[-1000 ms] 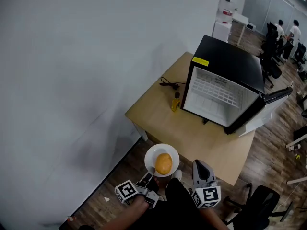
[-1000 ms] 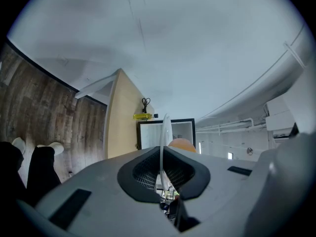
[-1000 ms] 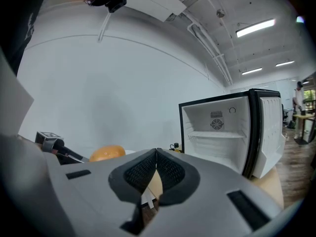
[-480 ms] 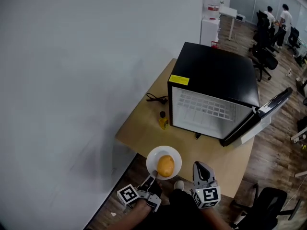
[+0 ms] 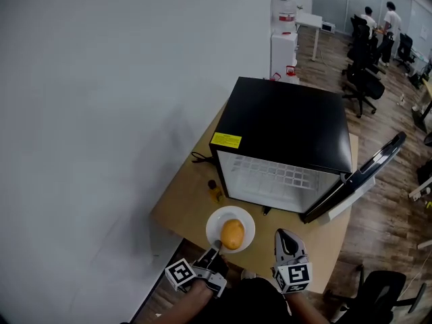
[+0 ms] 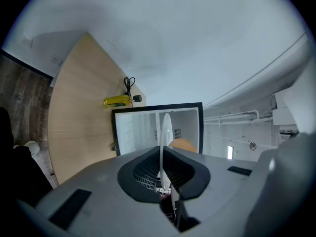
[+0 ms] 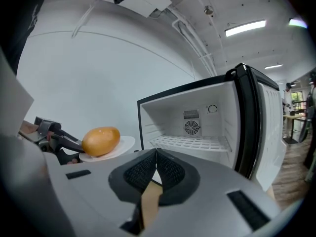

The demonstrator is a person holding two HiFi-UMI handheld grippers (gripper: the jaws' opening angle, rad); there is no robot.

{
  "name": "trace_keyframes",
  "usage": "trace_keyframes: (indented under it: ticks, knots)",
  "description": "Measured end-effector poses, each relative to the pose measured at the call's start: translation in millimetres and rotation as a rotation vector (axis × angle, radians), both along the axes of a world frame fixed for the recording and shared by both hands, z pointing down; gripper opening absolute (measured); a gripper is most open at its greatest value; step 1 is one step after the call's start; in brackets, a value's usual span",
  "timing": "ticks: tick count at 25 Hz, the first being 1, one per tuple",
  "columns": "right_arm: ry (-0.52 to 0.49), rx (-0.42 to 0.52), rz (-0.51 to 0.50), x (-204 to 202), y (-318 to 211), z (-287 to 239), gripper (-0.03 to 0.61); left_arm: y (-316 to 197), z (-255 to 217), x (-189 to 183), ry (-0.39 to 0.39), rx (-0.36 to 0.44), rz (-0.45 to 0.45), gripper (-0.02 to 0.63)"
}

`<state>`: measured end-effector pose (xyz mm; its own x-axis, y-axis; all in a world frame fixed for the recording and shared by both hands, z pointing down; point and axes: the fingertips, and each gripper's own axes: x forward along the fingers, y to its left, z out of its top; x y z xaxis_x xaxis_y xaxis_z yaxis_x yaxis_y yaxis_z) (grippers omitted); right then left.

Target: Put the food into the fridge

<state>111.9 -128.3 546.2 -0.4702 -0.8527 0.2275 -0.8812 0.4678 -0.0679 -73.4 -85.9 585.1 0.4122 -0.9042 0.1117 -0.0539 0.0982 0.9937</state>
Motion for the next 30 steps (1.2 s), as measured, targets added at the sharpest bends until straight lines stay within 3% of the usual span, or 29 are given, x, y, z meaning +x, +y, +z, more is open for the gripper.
trace_keyframes:
  ticks: [16, 24, 30]
  knots:
    - [-0.016, -0.026, 0.169, 30.1, -36.0, 5.5, 0.06, -93.9, -6.2, 40.3, 0.011, -0.001, 0.163, 0.02]
    - [-0.004, -0.051, 0.193, 34.9, -63.1, 14.1, 0.06, -131.5, 6.9, 44.4, -0.014, -0.055, 0.195, 0.02]
    - [0.005, -0.07, 0.2, 38.9, -83.8, 15.9, 0.06, -165.2, 5.5, 46.4, -0.05, -0.036, 0.208, 0.02]
